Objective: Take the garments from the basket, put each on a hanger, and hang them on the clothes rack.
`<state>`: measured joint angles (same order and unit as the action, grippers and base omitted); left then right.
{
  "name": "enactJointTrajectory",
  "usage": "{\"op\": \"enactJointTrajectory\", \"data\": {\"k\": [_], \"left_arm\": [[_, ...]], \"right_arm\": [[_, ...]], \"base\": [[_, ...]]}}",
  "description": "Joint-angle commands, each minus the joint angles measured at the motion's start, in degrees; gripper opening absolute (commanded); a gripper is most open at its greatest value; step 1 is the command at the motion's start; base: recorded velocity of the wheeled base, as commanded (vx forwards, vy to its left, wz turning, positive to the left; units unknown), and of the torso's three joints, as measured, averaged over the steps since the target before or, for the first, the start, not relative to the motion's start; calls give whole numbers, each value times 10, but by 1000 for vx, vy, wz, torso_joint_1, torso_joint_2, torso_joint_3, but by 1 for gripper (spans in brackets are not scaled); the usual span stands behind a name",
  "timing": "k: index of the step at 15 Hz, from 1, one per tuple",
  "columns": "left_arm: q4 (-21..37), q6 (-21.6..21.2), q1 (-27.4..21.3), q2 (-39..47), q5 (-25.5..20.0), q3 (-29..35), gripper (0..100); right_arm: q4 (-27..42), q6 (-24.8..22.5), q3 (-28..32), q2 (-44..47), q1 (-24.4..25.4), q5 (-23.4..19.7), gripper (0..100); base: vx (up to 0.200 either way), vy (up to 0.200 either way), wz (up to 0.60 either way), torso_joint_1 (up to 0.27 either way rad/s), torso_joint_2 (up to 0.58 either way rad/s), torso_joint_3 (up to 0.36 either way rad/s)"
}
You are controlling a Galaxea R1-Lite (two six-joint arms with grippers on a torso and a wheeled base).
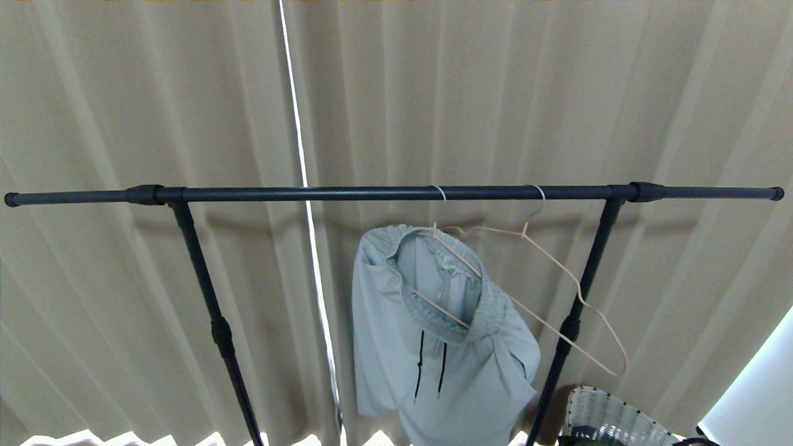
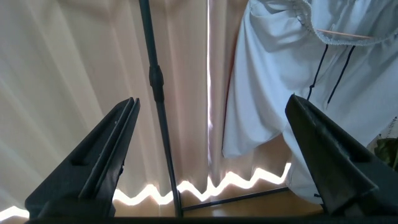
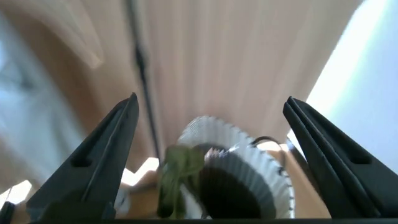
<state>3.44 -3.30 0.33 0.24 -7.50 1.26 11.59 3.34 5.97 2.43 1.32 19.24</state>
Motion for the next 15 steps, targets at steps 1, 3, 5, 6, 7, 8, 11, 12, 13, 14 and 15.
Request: {"op": "enactJointTrajectory", "data": {"k": [1,3,5,6,7,8,11,12,13,14,15], "left_arm": [[0,0,0,-2,0,0,100],[0,2,0,-1,1,0,100],[0,-2,0,-1,2,0,100],[0,0,0,-1,2,0,100],[0,1,0,-1,2,0,100],[0,2,0,-1,1,0,100],[0,2,0,-1,0,0,100],[0,2,0,-1,0,0,100],[0,2,0,-1,0,0,100],[0,3,0,-1,0,0,100],[0,3,0,-1,0,0,100]], "right_arm": [[-2,5,-3,-24,-13,11,100],[-3,11,-4,-24,-13,2,100],[-47,11,-25,-24,-13,-129,100],[-56,26,-29,-24,-13,-177,100],[-59,51,-31,-24,-13,-205,100],[-62,60,-32,-24,-13,-220,100],[-66,65,-34,-24,-13,-230,100],[-66,61,-33,-24,-13,-229,100],[-65,40,-33,-24,-13,-228,100],[-65,-23,-33,-24,-13,-222,100],[-68,-70,-40,-24,-14,-210,100]], "base": [[0,0,0,0,0,0],[0,0,0,0,0,0],[0,0,0,0,0,0],[0,0,0,0,0,0],[0,0,0,0,0,0],[0,0,0,0,0,0],[0,0,0,0,0,0],[0,0,0,0,0,0],[0,0,0,0,0,0],[0,0,0,0,0,0],[0,0,0,0,0,0]]}}
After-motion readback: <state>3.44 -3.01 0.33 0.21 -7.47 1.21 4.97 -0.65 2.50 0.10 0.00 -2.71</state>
